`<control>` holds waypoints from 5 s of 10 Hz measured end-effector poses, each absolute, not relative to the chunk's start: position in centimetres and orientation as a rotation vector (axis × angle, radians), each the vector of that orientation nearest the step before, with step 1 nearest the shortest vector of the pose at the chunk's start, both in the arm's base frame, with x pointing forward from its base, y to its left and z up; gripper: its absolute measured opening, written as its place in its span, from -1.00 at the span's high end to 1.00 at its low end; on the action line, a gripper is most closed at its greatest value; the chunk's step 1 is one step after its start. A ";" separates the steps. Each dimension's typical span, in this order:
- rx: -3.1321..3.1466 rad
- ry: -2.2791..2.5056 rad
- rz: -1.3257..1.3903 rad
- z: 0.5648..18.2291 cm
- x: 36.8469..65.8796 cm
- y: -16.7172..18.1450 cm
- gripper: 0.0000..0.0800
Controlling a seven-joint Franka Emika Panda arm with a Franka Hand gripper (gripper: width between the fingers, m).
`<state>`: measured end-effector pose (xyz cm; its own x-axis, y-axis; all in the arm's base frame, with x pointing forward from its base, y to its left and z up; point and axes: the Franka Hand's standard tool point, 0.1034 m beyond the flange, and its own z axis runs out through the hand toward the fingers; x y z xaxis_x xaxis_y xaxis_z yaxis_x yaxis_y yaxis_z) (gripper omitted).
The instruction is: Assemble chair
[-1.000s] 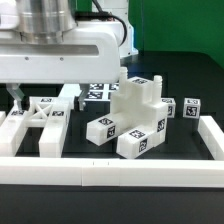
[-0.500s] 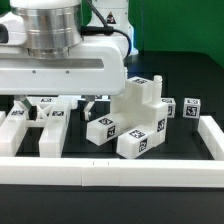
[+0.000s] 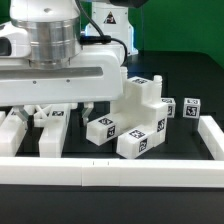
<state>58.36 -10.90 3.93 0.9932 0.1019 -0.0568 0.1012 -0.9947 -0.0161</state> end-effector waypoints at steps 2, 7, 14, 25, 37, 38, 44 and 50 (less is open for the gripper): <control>-3.124 -0.124 0.095 3.7 58.2 -10.9 -0.62; -3.134 -0.055 0.146 0.9 57.0 -11.1 -0.62; -3.141 -0.057 0.136 0.5 57.1 -11.3 -0.62; -3.101 -0.084 0.125 6.6 58.0 -10.2 0.29; -3.014 0.562 0.153 11.4 57.5 -8.2 0.29; -2.986 0.696 0.156 11.9 57.4 -7.4 0.29; -2.859 1.112 0.166 14.0 58.0 -3.6 0.29; -2.814 1.264 0.164 13.5 58.3 1.7 0.29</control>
Offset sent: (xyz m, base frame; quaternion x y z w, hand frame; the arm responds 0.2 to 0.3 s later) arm -0.0019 -0.0108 -0.0237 -0.0017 -0.0064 0.0609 0.9981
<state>58.33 1.72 13.52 0.6596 -0.7423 -0.1182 -0.7478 -0.6639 -0.0040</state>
